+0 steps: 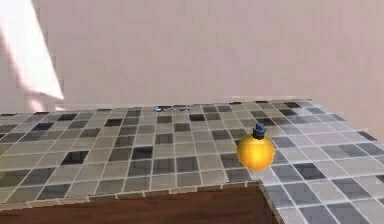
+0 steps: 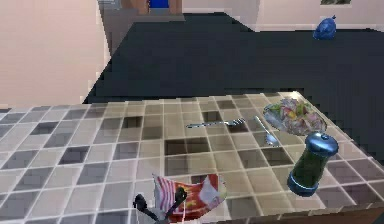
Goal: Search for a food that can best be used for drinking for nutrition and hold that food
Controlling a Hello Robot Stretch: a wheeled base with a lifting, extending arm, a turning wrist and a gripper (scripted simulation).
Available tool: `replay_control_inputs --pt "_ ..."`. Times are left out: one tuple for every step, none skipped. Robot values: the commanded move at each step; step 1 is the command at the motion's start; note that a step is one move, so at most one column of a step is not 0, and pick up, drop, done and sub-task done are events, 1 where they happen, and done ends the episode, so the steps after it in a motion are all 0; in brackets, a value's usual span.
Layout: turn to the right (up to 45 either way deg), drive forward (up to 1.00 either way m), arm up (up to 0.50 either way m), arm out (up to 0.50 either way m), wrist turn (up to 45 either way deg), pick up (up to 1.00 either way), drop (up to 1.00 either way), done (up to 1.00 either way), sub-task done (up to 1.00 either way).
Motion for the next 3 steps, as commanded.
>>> replay_control_inputs --pt "0.0 0.00 0.00 0.00 0.0 1.00 0.00 0.00 0.00" --pt "0.0 0.00 0.10 0.00 0.0 0.00 0.00 0.00 0.00" --pt "0.0 0.00 0.00 0.00 0.0 0.00 0.00 1.00 0.00"
